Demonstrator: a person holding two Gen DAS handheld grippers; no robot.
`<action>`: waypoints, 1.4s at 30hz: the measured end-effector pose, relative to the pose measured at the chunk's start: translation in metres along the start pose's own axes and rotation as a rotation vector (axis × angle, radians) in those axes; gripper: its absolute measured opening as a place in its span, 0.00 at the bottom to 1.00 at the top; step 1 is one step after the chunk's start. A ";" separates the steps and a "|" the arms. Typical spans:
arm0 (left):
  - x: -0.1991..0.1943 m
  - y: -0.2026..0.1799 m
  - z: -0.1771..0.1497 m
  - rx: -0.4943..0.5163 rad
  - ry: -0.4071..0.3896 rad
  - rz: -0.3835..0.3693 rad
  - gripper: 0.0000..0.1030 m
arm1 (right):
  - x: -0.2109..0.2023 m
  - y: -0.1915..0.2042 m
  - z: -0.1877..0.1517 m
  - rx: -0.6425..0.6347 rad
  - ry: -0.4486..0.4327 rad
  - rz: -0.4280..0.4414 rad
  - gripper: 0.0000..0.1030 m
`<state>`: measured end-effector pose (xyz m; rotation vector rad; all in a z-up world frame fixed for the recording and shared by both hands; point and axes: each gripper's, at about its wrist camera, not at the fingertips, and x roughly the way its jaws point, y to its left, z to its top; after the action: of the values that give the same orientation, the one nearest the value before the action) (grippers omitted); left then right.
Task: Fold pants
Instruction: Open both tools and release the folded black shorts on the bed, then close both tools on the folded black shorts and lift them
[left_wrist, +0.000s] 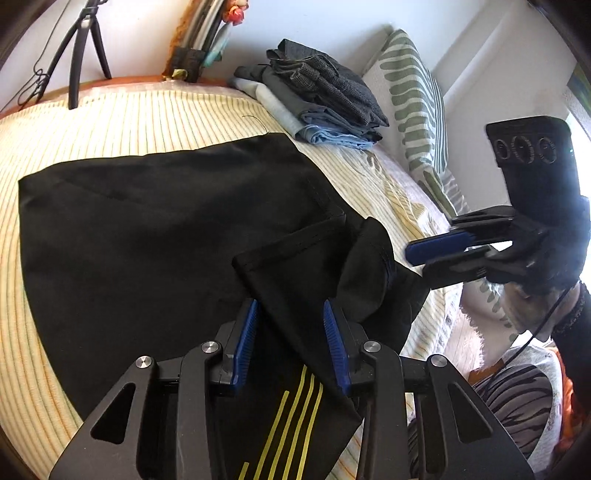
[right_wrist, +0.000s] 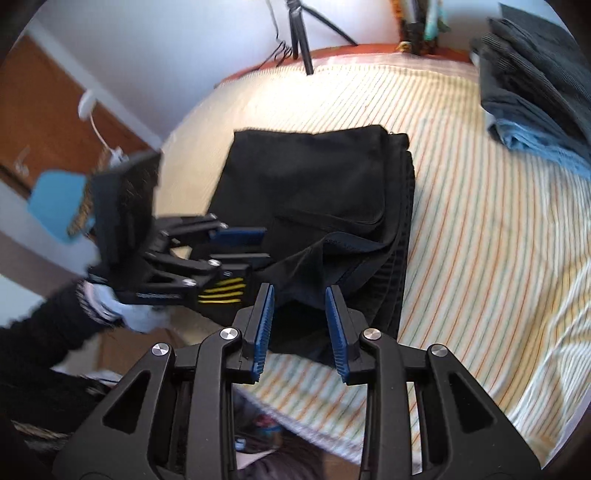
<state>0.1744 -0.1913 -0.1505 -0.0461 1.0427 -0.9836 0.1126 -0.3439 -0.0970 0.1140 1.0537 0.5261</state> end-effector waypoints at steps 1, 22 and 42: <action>0.000 0.000 0.000 -0.001 -0.001 0.001 0.31 | 0.006 -0.001 0.001 -0.008 0.010 -0.006 0.30; -0.001 -0.101 -0.010 0.289 -0.012 -0.161 0.04 | -0.056 -0.033 -0.015 0.023 -0.004 -0.128 0.19; -0.050 -0.048 -0.004 0.292 -0.038 0.358 0.39 | 0.014 -0.077 0.045 0.155 -0.086 -0.071 0.65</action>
<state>0.1331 -0.1827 -0.0955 0.3500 0.8277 -0.7944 0.1838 -0.3975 -0.1115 0.2330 1.0099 0.3716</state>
